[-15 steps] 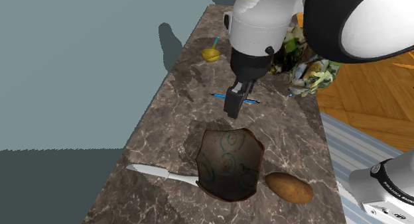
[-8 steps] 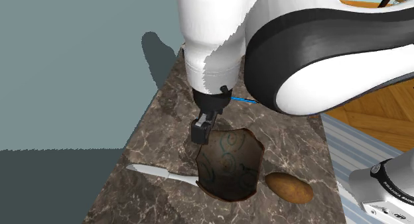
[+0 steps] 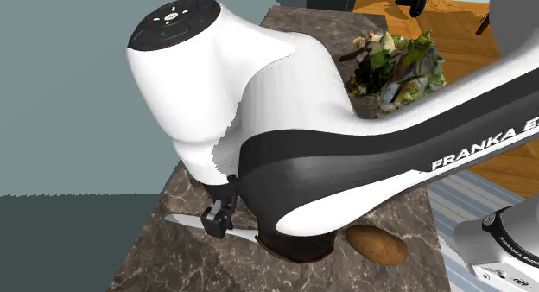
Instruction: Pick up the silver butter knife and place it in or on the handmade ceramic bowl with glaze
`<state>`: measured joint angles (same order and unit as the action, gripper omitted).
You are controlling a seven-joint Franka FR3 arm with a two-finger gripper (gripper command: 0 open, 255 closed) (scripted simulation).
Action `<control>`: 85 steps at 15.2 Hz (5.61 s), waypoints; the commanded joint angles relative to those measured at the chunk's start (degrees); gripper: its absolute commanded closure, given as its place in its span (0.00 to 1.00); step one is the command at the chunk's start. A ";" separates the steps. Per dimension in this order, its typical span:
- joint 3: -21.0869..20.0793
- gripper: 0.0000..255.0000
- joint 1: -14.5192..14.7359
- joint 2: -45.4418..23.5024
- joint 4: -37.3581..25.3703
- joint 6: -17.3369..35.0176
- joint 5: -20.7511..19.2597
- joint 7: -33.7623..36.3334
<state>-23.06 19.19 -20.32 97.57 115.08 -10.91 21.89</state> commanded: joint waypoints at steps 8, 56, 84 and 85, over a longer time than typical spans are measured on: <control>0.25 0.00 3.84 -8.89 -5.98 1.91 -3.98 1.23; -1.08 1.00 4.25 -4.65 -19.53 -15.40 -1.50 -1.17; -0.70 1.00 -3.21 26.84 28.12 3.75 11.17 -9.61; -0.75 1.00 -3.21 26.52 28.60 4.52 11.03 -9.48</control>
<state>-23.74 15.96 6.50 125.68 118.82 0.25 12.25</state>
